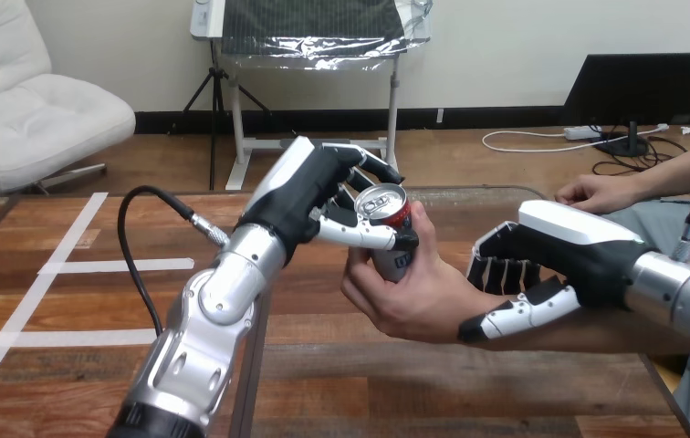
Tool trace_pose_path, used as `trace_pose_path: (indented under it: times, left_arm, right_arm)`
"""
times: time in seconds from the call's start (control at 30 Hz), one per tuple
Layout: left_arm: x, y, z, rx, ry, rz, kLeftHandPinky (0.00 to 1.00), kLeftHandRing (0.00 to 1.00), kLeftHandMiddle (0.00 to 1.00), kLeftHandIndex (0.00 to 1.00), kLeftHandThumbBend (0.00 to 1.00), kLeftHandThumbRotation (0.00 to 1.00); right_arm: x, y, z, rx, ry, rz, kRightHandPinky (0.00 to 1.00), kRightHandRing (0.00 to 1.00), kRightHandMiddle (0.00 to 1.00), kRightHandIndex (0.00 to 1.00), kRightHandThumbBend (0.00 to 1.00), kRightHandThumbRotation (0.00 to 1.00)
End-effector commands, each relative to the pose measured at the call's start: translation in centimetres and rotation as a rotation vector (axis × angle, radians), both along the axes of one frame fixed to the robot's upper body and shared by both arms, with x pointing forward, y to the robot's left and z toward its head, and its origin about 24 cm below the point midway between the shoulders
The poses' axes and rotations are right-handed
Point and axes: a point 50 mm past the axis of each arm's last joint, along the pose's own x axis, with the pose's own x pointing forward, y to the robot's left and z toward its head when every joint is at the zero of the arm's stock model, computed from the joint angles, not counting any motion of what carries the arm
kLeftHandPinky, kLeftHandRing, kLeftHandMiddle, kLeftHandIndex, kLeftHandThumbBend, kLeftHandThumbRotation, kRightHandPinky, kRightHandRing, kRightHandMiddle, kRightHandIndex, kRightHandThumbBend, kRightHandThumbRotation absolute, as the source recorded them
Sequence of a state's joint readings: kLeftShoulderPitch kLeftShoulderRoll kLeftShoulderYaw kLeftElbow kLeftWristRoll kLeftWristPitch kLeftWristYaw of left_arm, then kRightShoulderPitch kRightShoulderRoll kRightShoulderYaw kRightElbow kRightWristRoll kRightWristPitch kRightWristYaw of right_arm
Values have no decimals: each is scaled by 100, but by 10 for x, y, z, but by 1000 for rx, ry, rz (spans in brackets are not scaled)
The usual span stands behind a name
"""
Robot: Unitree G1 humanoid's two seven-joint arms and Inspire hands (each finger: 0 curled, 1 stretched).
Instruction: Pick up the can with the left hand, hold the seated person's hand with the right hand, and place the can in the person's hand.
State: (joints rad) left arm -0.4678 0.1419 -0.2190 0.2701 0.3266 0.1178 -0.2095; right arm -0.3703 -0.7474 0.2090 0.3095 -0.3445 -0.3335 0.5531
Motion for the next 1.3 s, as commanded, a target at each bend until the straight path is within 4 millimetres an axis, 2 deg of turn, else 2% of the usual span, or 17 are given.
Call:
trace_pose_path:
  times: [0.0,0.17,0.3,0.6,0.97,1.27]
  left_arm:
    - [-6,-18,16,-15,-69,-76,63,73,77,78,71,58]
    - [-10,-15,20,-20,-89,-57,65,75,79,79,71,66]
    - [-14,-13,24,-34,-106,-46,62,75,80,80,71,70]
    - [-26,-6,36,-108,-159,-15,58,72,78,77,68,68]
    - [-42,2,43,-172,-191,16,58,72,77,75,66,69]
    - [-56,8,46,-192,-197,34,63,76,78,75,62,68]
  right_arm:
    - [0,4,6,17,-5,37,44,55,60,65,97,71]
    - [-2,2,6,16,10,39,48,59,64,68,99,76]
    - [-4,-1,6,14,20,33,55,68,71,72,100,82]
    - [-10,-4,4,59,49,23,63,79,80,79,100,87]
    - [-18,-5,2,109,60,19,68,83,84,83,100,90]
    - [-25,-6,1,151,41,19,69,84,87,87,100,93]
